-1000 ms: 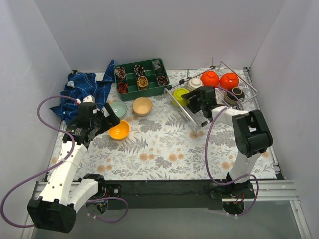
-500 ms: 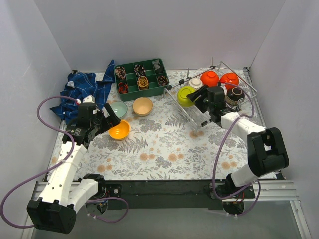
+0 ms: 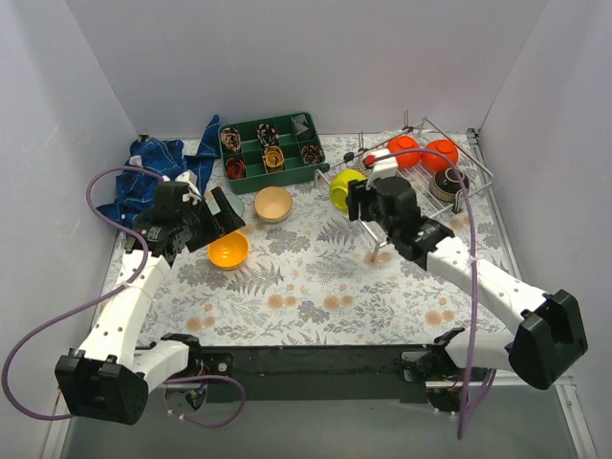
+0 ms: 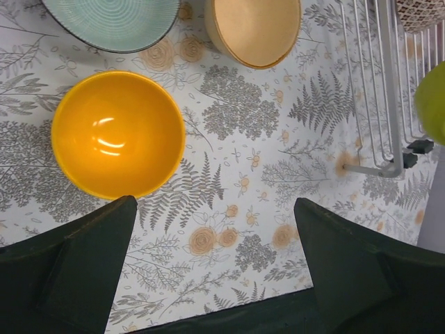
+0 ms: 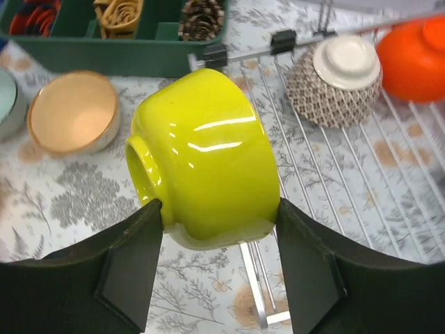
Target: Unload the bowls from the dish rack
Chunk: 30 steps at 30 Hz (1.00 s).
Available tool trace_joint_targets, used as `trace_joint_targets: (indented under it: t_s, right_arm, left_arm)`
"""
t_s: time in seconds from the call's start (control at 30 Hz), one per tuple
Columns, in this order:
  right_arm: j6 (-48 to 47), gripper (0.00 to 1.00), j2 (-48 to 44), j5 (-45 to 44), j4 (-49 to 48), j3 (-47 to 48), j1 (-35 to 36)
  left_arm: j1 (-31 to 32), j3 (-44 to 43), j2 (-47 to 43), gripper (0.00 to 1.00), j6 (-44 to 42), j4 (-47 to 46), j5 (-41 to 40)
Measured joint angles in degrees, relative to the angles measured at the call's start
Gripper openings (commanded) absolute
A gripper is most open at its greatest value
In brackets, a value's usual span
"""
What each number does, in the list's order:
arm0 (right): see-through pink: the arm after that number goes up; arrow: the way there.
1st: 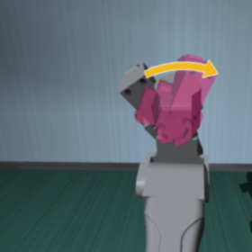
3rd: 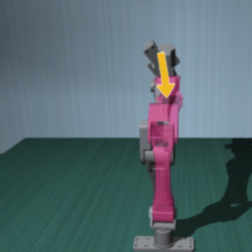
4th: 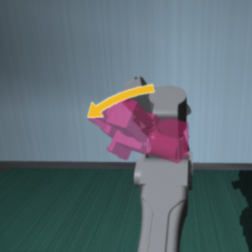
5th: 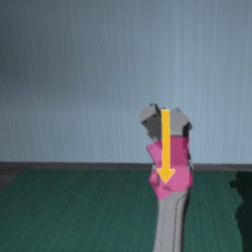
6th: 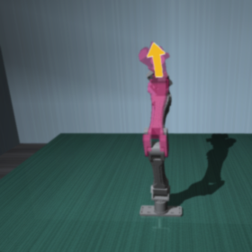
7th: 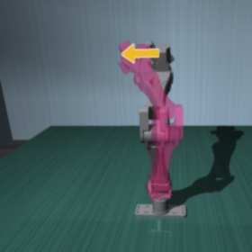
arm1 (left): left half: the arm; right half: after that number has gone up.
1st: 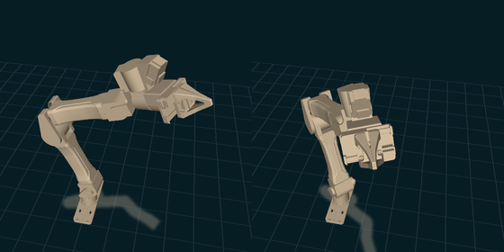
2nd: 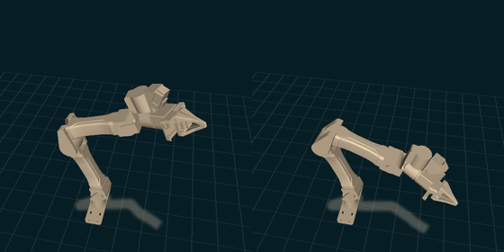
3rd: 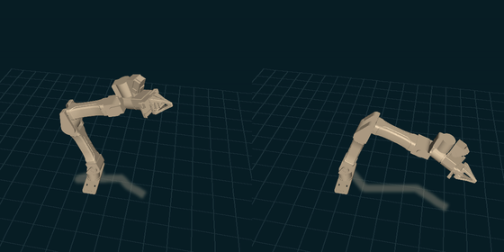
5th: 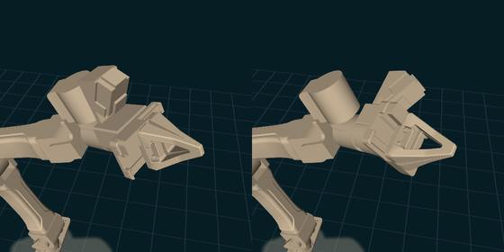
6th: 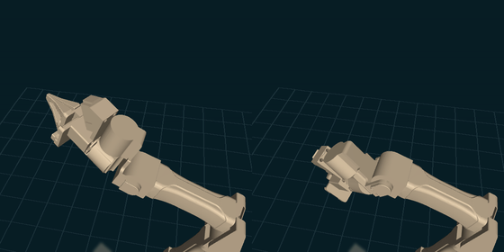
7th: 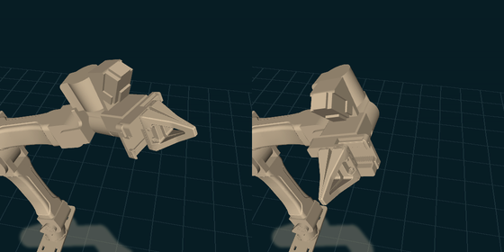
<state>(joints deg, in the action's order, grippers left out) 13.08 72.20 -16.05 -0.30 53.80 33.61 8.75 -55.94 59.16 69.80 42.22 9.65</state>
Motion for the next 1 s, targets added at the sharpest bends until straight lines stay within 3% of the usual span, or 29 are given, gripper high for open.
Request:
trace_joint_targets:
  t_s: [0.17,0.4,0.57,0.73,0.87,1.0]
  right_arm:
    - [-18.7,0.02,-2.6,-13.8,-1.2,-0.4,16.5]
    - [-48.5,0.01,0.0,-34.6,-20.0,-11.3,35.7]
    - [-68.5,0.01,7.7,-41.9,-40.5,-16.3,41.3]
    - [-96.1,0.01,20.4,-45.1,-62.9,-16.8,44.9]
    - [-110.4,0.01,31.0,-45.4,-67.1,-16.0,46.9]
    - [-115.0,0.02,33.3,-45.5,-68.0,-14.7,48.4]
  left_arm:
    - [0.1,-4.0,3.7,0.98,0.0,0.2,4.1]
    - [0.9,-9.0,7.0,0.98,0.3,0.4,7.7]
    - [3.6,-9.5,8.5,0.98,1.8,0.7,8.9]
    - [8.8,-10.2,11.5,0.98,3.8,0.9,8.9]
    - [12.1,-10.7,12.9,0.98,5.4,0.7,8.3]
    - [12.5,-11.3,13.8,0.98,6.4,0.7,7.7]
